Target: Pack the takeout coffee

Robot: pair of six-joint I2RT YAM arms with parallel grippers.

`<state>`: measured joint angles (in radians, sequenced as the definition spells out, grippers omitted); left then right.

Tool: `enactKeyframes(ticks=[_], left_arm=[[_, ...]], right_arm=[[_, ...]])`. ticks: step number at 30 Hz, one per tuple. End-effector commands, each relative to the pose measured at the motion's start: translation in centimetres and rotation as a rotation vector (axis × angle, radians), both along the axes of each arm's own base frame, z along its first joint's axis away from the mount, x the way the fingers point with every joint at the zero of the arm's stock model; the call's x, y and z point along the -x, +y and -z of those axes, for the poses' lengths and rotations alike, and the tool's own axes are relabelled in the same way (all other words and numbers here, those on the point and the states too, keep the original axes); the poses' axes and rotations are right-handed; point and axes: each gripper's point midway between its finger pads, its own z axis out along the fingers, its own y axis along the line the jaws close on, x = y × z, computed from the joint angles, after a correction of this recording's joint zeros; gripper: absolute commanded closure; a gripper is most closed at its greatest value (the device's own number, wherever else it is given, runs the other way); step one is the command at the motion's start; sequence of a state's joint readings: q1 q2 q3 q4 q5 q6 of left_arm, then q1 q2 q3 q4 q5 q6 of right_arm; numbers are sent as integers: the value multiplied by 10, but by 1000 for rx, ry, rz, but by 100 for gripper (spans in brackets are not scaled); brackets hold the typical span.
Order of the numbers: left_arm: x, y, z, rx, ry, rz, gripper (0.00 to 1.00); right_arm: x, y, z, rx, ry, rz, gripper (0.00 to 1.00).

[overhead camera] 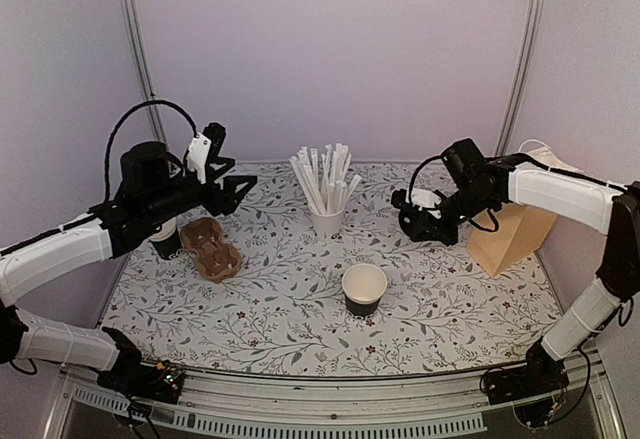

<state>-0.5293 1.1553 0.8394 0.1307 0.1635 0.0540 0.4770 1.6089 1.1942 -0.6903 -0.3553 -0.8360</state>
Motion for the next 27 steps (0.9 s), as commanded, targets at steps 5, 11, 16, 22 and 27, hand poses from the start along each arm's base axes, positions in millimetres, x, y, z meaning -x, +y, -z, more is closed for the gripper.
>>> enactKeyframes(ticks=[5,11,16,22,27], left_arm=[[45,-28,-38,123,-221,218,0],[72,-67,-65,204,-250,298,0],[88,-95,-82,381,-251,359,0],[117,-143,-94,505,-283,411,0],[124,-180,-94,463,-335,393,1]], right_arm=[[65,32,-114,-407,15,-164,93],[81,49,-172,-588,28,-278,93],[95,58,-209,-723,75,-377,92],[107,62,-237,-822,156,-444,91],[113,61,-245,-852,176,-470,91]])
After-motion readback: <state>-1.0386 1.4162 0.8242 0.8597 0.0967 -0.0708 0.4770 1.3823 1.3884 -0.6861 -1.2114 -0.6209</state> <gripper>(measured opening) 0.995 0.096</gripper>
